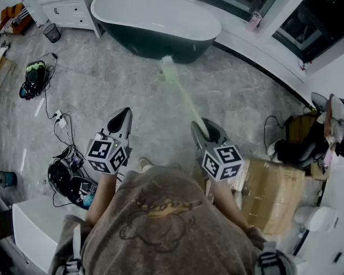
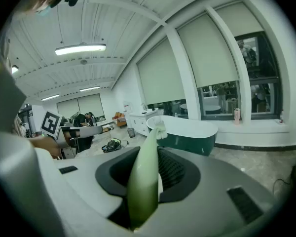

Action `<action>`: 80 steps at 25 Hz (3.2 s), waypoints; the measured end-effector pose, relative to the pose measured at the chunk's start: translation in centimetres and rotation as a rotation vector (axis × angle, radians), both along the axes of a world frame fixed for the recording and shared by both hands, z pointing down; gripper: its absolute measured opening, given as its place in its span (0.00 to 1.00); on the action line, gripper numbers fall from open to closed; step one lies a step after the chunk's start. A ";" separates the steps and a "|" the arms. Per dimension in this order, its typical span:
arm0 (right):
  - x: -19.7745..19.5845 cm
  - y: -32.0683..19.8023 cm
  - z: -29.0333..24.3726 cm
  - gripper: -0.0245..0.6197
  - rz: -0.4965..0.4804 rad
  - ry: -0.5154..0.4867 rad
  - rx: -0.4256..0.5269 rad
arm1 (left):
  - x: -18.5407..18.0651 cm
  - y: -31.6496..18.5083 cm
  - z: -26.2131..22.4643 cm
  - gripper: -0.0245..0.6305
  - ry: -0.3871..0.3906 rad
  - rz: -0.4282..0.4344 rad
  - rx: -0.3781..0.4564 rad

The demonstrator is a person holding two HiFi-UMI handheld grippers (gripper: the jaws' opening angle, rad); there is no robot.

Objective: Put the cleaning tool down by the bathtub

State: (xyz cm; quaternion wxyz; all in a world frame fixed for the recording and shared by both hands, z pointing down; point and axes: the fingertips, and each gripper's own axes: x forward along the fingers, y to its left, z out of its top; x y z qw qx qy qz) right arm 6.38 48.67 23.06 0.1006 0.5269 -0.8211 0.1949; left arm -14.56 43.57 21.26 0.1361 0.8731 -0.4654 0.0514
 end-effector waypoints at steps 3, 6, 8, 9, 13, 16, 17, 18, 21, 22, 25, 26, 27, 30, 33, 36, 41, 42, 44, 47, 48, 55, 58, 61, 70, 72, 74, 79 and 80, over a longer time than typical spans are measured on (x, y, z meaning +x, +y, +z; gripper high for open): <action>-0.2 0.0 0.1 0.21 0.005 0.000 0.000 | 0.0 0.0 0.2 0.04 0.004 0.006 -0.005; -0.5 0.0 0.3 0.21 0.009 -0.001 -0.001 | -0.2 0.1 0.3 0.04 0.005 0.015 -0.009; -0.7 0.0 0.4 0.21 0.012 -0.002 -0.002 | -0.3 0.1 0.4 0.04 0.004 0.022 -0.011; -0.8 0.0 0.4 0.21 0.014 -0.003 -0.002 | -0.3 0.1 0.4 0.04 0.004 0.025 -0.012; -1.2 -0.2 0.6 0.21 0.025 -0.020 -0.006 | -0.7 -0.2 0.6 0.04 -0.002 0.041 -0.019; -1.8 -0.4 0.9 0.21 0.025 -0.023 -0.003 | -1.2 -0.5 1.0 0.04 -0.011 0.068 -0.020; -2.0 -0.5 1.1 0.21 0.024 -0.021 -0.001 | -1.4 -0.6 1.2 0.04 -0.014 0.078 -0.019; -2.1 -0.6 1.3 0.21 0.024 -0.023 -0.001 | -1.7 -0.6 1.4 0.04 -0.016 0.088 -0.018; -2.3 -0.6 2.1 0.21 0.041 -0.043 -0.004 | -2.3 -0.8 2.1 0.04 -0.017 0.112 -0.020; -2.5 -0.7 2.3 0.21 0.048 -0.044 -0.003 | -2.5 -1.0 2.3 0.04 -0.017 0.118 -0.023; -3.3 -1.1 2.8 0.21 0.061 -0.027 -0.002 | -3.3 -1.6 3.2 0.04 -0.010 0.123 -0.036; -3.6 -1.3 3.0 0.21 0.063 -0.025 -0.003 | -3.4 -1.9 3.4 0.04 -0.008 0.124 -0.040; -3.8 -1.5 3.1 0.21 0.064 -0.026 -0.004 | -3.5 -2.2 3.7 0.04 -0.008 0.126 -0.043; -4.2 -2.7 3.3 0.21 0.069 -0.020 -0.001 | -3.2 -3.6 4.0 0.04 -0.004 0.137 -0.048; -4.2 -4.3 3.6 0.21 0.070 -0.008 0.004 | -3.1 -5.4 4.3 0.04 -0.006 0.141 -0.047; -4.1 -6.4 3.7 0.21 0.070 -0.002 0.013 | -2.8 -7.7 4.8 0.04 -0.010 0.143 -0.049; -3.4 -9.9 4.3 0.21 0.059 0.000 0.000 | -1.8 -11.0 5.5 0.04 -0.014 0.149 -0.075; -3.2 -10.5 4.5 0.21 0.056 -0.001 -0.003 | -1.5 -11.7 5.6 0.04 -0.014 0.151 -0.078; -2.9 -12.0 4.8 0.21 0.049 -0.004 -0.009 | -0.9 -13.1 5.9 0.04 -0.012 0.152 -0.085; -2.4 -14.9 5.0 0.21 0.038 -0.008 -0.016 | -0.3 -15.7 6.2 0.04 -0.021 0.150 -0.097; -2.1 -16.0 5.1 0.21 0.035 -0.007 -0.017 | 0.0 -16.5 6.3 0.04 -0.025 0.149 -0.101; 0.4 -24.3 4.1 0.21 -0.007 0.012 -0.022 | 2.4 -23.7 5.3 0.04 -0.049 0.140 -0.115; 1.5 -27.5 3.5 0.21 -0.031 0.015 -0.021 | 3.6 -26.8 4.7 0.04 -0.056 0.124 -0.109; 2.8 -30.6 3.2 0.21 -0.048 0.017 -0.019 | 4.9 -29.7 4.4 0.04 -0.059 0.106 -0.106; 6.5 -38.4 3.2 0.21 -0.114 0.028 -0.012 | 8.0 -37.3 4.0 0.04 -0.053 0.028 -0.083; 6.7 -39.6 3.3 0.21 -0.121 0.030 -0.014 | 7.9 -38.2 4.2 0.04 -0.049 0.012 -0.083; 6.8 -40.6 3.3 0.21 -0.125 0.029 -0.012 | 7.6 -39.0 4.4 0.04 -0.043 -0.007 -0.084; 7.0 -43.3 3.1 0.21 -0.126 0.028 -0.011 | 7.7 -41.6 4.6 0.04 -0.034 -0.019 -0.089; 7.0 -43.9 3.2 0.21 -0.124 0.028 -0.009 | 7.8 -42.2 4.7 0.04 -0.032 -0.018 -0.087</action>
